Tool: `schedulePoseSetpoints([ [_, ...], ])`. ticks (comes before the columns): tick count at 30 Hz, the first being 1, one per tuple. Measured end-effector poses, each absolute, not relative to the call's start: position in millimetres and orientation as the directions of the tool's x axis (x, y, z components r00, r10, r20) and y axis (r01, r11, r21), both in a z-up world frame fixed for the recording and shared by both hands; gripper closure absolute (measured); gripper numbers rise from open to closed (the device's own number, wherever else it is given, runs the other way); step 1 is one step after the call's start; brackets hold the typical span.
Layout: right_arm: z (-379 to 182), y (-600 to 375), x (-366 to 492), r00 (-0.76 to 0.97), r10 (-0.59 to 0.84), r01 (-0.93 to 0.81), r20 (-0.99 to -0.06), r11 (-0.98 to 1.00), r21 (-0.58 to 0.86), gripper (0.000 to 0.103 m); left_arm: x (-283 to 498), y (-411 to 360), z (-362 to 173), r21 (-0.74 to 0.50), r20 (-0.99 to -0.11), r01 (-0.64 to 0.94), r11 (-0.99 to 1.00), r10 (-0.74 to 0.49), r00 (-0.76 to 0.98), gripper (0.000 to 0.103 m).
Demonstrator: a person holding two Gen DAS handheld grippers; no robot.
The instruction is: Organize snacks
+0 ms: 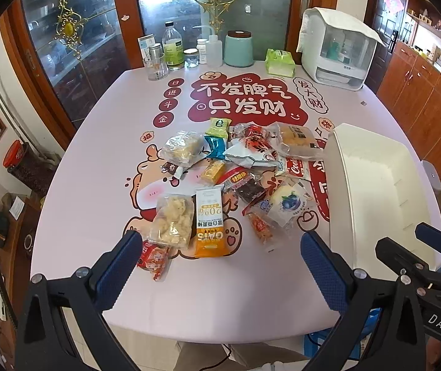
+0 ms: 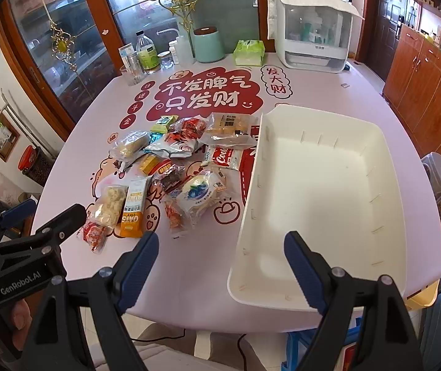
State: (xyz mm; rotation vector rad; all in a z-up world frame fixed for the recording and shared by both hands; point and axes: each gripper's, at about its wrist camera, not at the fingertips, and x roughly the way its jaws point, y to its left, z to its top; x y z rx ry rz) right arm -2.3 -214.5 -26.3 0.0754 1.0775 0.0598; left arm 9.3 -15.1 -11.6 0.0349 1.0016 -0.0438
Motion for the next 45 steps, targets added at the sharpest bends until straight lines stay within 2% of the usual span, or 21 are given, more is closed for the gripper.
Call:
schedulePoseSetpoints([
  [16,-40,-217,3,0.444,0.101,-0.021,-0.890,0.995,0.102,0.019,12,-14,-19,0.015,-0.853,0.041,0.999,-0.008,0.521,0.001],
  [45,-32,-213,14,0.444,0.065,0.010,-0.894,0.997,0.078,0.019,30,-14,-20,-0.001,-0.854,0.088,0.996,-0.046,0.519,0.001],
])
